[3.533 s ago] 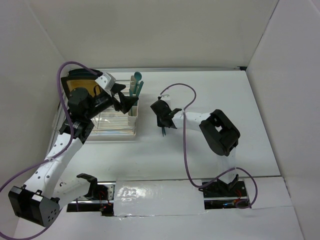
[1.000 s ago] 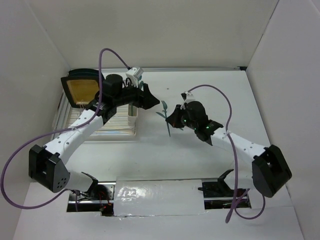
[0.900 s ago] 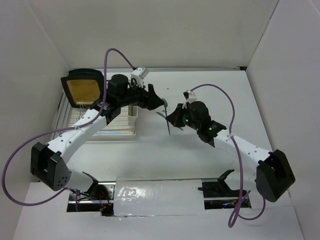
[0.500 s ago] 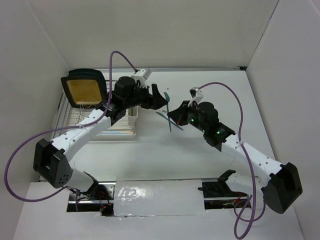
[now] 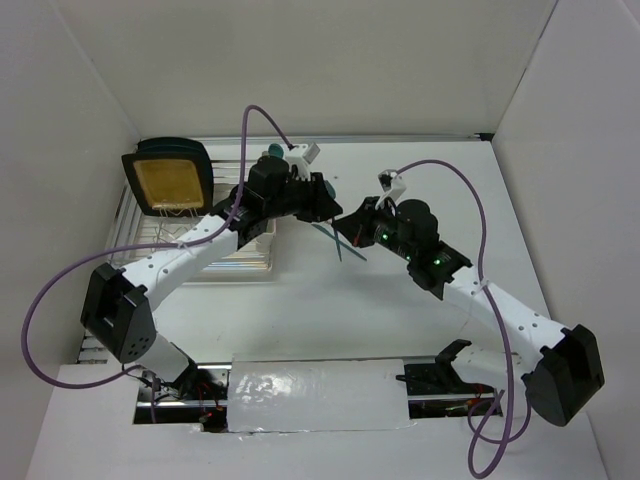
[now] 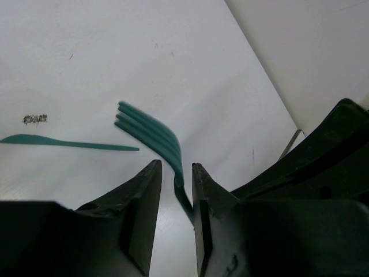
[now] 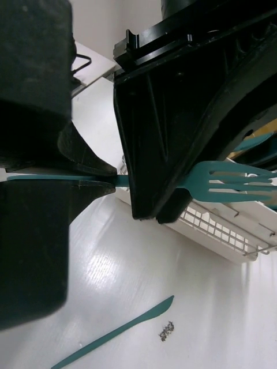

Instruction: Sort the eating utensils into containers

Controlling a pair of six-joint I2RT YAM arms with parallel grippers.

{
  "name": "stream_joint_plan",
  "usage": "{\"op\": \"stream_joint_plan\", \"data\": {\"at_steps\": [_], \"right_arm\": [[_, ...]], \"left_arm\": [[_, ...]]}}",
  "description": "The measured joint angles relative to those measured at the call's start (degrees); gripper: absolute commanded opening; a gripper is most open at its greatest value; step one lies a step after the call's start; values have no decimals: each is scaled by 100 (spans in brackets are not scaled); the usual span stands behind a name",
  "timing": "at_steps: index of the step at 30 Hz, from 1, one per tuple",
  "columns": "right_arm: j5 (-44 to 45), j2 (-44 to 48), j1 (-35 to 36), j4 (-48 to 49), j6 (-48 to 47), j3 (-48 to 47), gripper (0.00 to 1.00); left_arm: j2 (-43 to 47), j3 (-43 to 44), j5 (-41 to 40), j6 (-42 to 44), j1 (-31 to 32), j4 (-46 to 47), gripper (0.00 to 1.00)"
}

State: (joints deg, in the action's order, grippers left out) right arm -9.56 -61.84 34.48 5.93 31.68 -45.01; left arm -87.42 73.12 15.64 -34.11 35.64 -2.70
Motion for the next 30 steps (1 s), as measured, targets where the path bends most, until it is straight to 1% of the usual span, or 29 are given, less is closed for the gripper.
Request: {"op": "stream_joint_plan", "data": {"at_steps": [1, 3, 4, 5, 7, 8, 10, 11, 12, 13, 15, 18, 22, 28, 30], "right_arm": [[-7, -22, -2, 2, 0, -13, 0], [-35, -57, 0, -31, 0, -57, 2], [-35, -74, 0, -81, -4, -87, 3], [-26, -103, -2, -114, -2, -131, 10], [-9, -138, -9, -229, -4, -262, 22], [-2, -142, -13, -313, -17, -341, 31], [-24, -151, -13, -505, -22, -542, 43], [-31, -153, -13, -645, -39, -675, 51], [-26, -153, -11, -809, -37, -844, 73], [13, -153, -11, -984, -20, -1032, 84], [140, -151, -13, -1329, -59, -1412, 100], [426, -63, -13, -1738, -136, -1733, 100], [741, 39, -61, -2127, -199, -1749, 100], [1209, -282, -247, -2417, -411, -1703, 100], [1331, -492, -291, -2417, -509, -1648, 100]], "left_arm": [[-42, 57, 13, -11, 9, 4, 29], [-125, 155, 52, 11, 26, 42, 17], [-160, 201, 114, 0, 31, 66, 8], [-186, 256, 136, 44, 50, 83, 0], [-210, 323, 160, 140, 55, 94, 0], [-221, 374, 201, 190, 55, 98, 0], [-234, 485, 214, 387, 48, 98, 0], [-240, 553, 216, 470, 46, 101, 0], [-245, 627, 210, 586, 42, 98, 0], [-251, 728, 221, 726, 9, 66, 0], [-262, 1034, 260, 955, -116, -37, 0], [-262, 1572, 334, 1266, -492, -114, 0], [-225, 2044, 518, 1646, -1113, -11, 0], [-2, 2083, 772, 2205, -2190, 258, 0], [22, 2006, 855, 2347, -2430, 426, 0]]}}
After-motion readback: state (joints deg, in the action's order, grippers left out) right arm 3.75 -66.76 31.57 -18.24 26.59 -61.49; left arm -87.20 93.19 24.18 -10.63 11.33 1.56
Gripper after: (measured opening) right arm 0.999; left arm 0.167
